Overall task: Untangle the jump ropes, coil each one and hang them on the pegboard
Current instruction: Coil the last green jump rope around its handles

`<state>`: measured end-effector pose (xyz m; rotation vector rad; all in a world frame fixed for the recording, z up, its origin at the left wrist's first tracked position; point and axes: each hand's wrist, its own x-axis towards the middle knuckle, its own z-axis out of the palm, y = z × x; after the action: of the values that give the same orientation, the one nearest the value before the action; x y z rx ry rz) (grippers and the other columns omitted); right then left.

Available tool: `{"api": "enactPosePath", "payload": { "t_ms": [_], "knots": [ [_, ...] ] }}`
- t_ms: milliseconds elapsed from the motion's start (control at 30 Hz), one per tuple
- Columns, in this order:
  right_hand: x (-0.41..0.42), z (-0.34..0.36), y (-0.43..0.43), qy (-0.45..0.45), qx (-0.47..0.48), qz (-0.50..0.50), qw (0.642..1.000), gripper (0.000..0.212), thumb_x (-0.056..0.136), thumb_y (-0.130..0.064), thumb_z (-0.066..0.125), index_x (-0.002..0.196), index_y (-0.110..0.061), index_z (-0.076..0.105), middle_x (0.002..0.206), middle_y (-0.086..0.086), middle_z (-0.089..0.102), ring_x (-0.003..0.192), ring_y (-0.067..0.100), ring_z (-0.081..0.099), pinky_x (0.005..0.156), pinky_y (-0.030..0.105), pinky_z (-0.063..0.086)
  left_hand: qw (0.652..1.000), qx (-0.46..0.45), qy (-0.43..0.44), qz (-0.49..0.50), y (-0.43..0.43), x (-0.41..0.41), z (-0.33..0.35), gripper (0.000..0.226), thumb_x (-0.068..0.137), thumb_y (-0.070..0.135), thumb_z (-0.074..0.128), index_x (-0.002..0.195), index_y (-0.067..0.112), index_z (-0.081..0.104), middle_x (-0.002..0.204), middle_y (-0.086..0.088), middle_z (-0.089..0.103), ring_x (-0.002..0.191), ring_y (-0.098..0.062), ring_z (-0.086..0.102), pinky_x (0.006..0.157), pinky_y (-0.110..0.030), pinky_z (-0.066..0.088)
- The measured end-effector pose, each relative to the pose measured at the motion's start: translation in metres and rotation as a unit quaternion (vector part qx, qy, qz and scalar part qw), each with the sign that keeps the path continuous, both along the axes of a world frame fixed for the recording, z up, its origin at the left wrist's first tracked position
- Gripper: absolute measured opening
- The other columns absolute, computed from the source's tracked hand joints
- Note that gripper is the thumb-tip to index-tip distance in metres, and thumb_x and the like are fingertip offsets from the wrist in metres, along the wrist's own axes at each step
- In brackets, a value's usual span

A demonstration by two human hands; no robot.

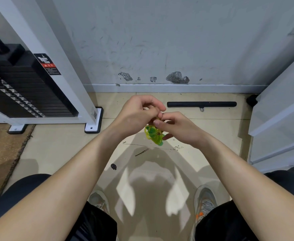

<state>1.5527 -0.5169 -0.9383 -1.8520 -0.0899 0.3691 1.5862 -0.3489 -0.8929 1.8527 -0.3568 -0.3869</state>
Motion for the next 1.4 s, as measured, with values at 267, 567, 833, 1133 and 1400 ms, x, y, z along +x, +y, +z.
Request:
{"api": "enactPosePath", "payload": {
  "t_ms": [267,567,833,1133,1400],
  "knots": [
    [-0.001,-0.015,0.007,-0.03,-0.16,-0.012,0.987,0.042,0.088,-0.033,0.074,0.049,-0.035,0.059,0.085,-0.009,0.057,0.078,0.013,0.055,0.078,0.032,0.046,1.0,0.006,0.006,-0.005,0.0,0.003,-0.007,0.025,0.086,-0.007,0.05,0.094,0.01,0.066,0.071,-0.012,0.07,0.068,-0.022,0.064,0.073,-0.042,0.058],
    [-0.001,-0.013,0.004,-0.009,-0.146,-0.012,0.989,0.018,0.082,-0.036,0.079,0.067,-0.031,0.072,0.068,-0.013,0.06,0.057,0.001,0.049,0.055,0.019,0.035,0.999,-0.036,-0.015,-0.003,0.0,0.01,-0.004,0.024,0.09,-0.007,0.048,0.095,0.013,0.061,0.067,-0.008,0.063,0.063,-0.022,0.059,0.064,-0.035,0.053],
    [0.012,0.018,-0.007,-0.049,-0.05,-0.063,0.996,0.019,0.091,-0.023,0.07,0.109,-0.026,0.068,0.118,-0.002,0.058,0.097,0.015,0.059,0.09,0.028,0.046,0.997,-0.071,0.028,-0.027,-0.002,0.022,0.01,0.02,0.097,-0.005,0.047,0.102,0.012,0.057,0.065,-0.005,0.055,0.072,-0.02,0.059,0.063,-0.028,0.053],
    [0.074,0.041,-0.012,-0.011,0.037,-0.029,0.999,0.011,0.096,-0.011,0.063,0.09,-0.019,0.069,0.081,-0.002,0.07,0.083,0.011,0.061,0.079,0.032,0.048,0.996,-0.054,0.053,-0.047,-0.004,0.082,0.01,0.016,0.1,0.002,0.048,0.107,0.014,0.056,0.068,-0.001,0.061,0.07,-0.021,0.062,0.061,-0.027,0.052],
    [0.167,0.041,-0.043,0.04,0.038,-0.078,0.995,0.003,0.095,-0.011,0.066,0.095,-0.009,0.068,0.079,0.002,0.074,0.081,0.014,0.065,0.081,0.03,0.052,0.997,0.062,0.046,0.032,-0.012,0.165,-0.008,0.021,0.082,0.005,0.074,0.097,0.019,0.07,0.076,-0.001,0.072,0.069,-0.019,0.067,0.066,-0.034,0.055]
  ]
}}
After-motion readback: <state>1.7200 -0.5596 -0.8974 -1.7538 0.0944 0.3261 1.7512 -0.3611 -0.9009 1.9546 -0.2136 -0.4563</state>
